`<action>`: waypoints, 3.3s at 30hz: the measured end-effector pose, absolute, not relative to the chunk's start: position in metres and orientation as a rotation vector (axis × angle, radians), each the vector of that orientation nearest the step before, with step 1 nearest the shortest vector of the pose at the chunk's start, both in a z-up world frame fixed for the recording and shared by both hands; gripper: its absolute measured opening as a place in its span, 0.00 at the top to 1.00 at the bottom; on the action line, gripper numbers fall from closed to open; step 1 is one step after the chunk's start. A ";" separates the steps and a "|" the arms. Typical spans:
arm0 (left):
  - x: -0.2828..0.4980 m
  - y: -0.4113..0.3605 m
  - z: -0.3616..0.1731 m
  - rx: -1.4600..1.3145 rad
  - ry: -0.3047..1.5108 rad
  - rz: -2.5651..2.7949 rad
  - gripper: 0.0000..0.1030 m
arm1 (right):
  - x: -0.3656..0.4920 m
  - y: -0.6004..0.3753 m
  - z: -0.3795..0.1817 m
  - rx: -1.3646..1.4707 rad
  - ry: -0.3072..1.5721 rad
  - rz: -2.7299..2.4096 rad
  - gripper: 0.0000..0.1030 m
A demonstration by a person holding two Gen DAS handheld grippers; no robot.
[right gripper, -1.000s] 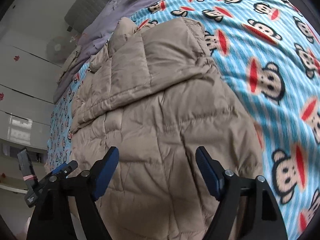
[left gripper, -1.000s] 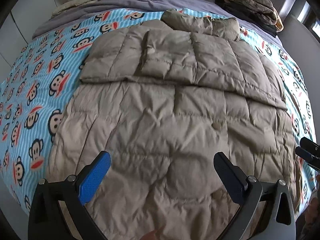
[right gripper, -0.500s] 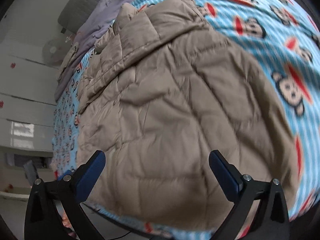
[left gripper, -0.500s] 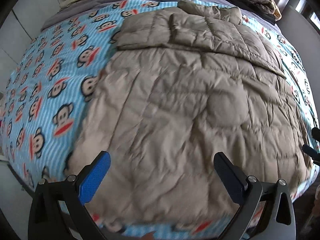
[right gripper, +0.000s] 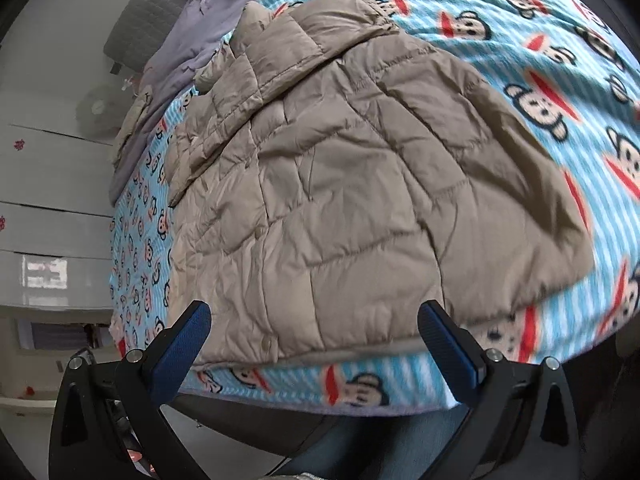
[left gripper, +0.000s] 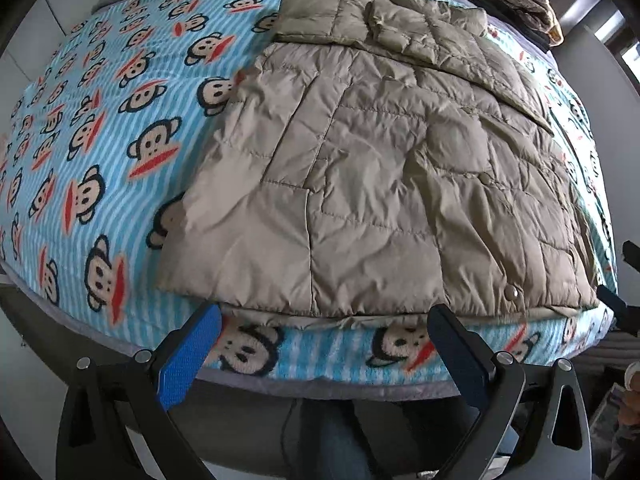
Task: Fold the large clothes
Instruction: 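Release the jacket and pull both tools back from the folded jacket, then grasp the jacket hem edge with both tools, then lift the held hem with both tools and fold it toward the collar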
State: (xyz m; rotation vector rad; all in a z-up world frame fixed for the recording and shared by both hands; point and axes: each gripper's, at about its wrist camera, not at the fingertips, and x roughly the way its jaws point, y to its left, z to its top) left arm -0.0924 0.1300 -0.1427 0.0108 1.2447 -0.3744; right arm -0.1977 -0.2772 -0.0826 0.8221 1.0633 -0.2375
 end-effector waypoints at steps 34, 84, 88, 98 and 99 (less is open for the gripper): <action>-0.074 0.155 -0.214 -0.584 1.398 -0.463 0.00 | -0.252 -0.323 -0.165 1.362 1.086 -0.270 0.00; 0.206 0.044 -0.009 -0.393 0.978 -0.438 0.86 | 0.072 -0.446 0.010 0.939 0.885 -0.043 0.92; 0.251 0.021 -0.048 -0.341 1.057 -0.430 0.86 | 0.102 -0.460 -0.027 0.959 0.930 -0.102 0.92; 0.305 -0.008 -0.093 -0.257 1.196 -0.481 0.84 | 0.132 -0.474 -0.081 0.998 0.971 -0.218 0.88; 0.304 -0.004 -0.090 -0.262 1.194 -0.491 0.81 | 0.132 -0.473 -0.079 0.989 0.975 -0.215 0.87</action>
